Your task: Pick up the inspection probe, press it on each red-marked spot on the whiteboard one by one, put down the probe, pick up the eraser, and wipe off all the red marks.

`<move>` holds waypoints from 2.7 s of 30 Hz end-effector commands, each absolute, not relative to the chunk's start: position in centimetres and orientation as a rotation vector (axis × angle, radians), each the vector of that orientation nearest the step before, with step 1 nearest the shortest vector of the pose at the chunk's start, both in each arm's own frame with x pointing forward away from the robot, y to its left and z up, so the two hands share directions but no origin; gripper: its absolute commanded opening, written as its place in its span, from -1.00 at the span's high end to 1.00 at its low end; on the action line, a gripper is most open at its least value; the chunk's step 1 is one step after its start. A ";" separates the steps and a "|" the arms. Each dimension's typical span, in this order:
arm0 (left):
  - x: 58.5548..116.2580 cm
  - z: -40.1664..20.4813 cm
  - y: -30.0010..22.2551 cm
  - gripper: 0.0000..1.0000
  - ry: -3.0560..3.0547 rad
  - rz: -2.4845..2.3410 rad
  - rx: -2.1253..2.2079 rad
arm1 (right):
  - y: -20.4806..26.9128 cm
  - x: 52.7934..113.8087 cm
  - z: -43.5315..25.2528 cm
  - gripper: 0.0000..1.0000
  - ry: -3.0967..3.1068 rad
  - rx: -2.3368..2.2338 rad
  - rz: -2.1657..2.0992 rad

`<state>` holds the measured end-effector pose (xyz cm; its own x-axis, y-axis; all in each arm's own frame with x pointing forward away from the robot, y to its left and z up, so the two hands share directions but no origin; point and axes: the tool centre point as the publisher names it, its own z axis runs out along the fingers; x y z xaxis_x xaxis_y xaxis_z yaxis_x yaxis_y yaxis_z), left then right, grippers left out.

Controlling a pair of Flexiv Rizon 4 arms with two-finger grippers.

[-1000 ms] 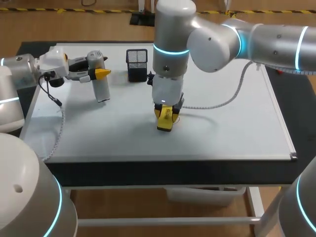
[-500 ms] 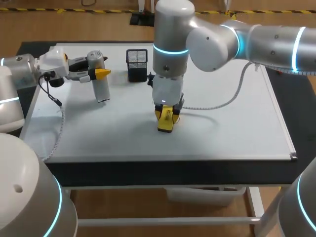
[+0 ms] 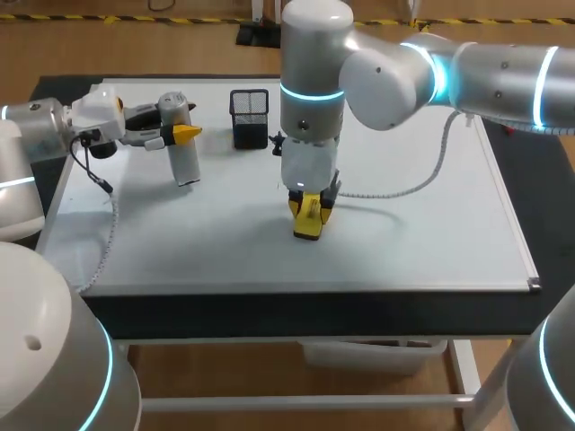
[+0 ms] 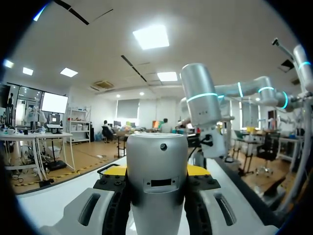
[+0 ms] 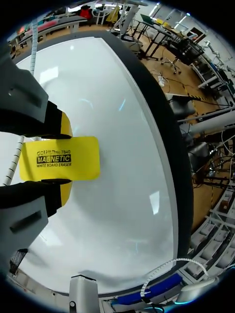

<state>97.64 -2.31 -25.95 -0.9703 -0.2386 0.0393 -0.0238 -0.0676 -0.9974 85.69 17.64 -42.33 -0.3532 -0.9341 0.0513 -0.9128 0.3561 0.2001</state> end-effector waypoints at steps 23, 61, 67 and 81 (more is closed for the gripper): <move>97.6 -25.9 -2.3 1.00 2.036 -2.174 -0.289 | 12.4 85.1 -43.3 1.00 -2.547 1.566 -0.167; 97.6 -25.9 -2.3 1.00 2.036 -2.174 -0.289 | 9.9 90.1 -37.1 1.00 -2.656 1.535 -0.042; 97.6 -25.9 -2.3 1.00 2.036 -2.174 -0.289 | 9.9 90.1 -37.1 1.00 -2.656 1.535 -0.042; 97.6 -25.9 -2.3 1.00 2.036 -2.174 -0.289 | 9.9 90.1 -37.1 1.00 -2.656 1.535 -0.042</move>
